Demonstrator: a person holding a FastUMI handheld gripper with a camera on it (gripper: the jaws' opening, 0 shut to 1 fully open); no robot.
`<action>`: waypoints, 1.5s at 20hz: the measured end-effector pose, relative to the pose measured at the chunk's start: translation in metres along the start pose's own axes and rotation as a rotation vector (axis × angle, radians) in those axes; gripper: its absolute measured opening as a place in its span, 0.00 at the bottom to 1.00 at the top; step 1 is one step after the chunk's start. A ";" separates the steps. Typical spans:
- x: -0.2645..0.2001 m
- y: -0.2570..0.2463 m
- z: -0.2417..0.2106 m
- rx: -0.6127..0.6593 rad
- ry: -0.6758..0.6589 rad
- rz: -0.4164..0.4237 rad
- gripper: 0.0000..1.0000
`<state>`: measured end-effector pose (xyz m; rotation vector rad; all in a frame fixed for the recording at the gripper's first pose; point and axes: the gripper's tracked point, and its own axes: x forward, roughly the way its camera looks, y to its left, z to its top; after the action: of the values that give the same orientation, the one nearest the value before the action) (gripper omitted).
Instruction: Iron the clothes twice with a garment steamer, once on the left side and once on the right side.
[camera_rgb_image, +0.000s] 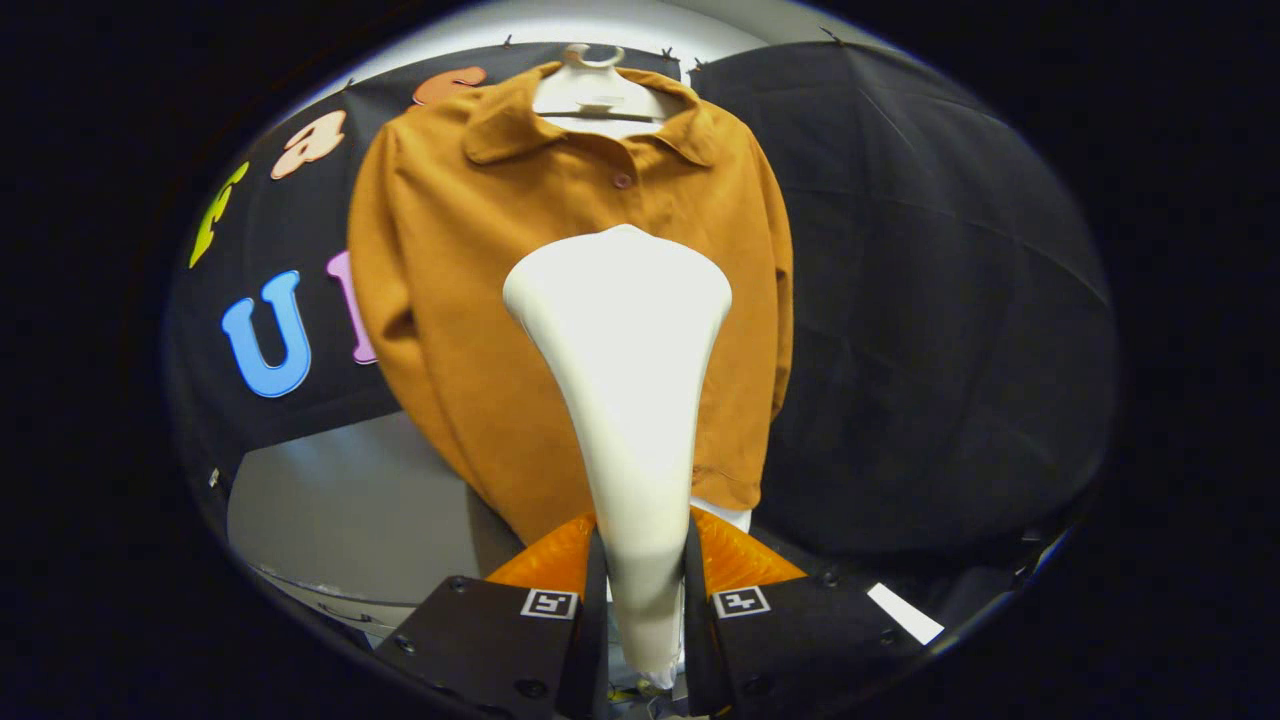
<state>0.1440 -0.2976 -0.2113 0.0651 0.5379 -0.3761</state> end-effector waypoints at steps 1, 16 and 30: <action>-0.009 0.018 0.006 -0.012 -0.026 0.022 0.34; -0.165 0.213 0.012 -0.107 -0.217 0.316 0.34; -0.212 0.240 -0.008 -0.113 -0.233 0.353 0.34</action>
<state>0.0601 -0.0028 -0.1189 0.0061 0.3074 -0.0072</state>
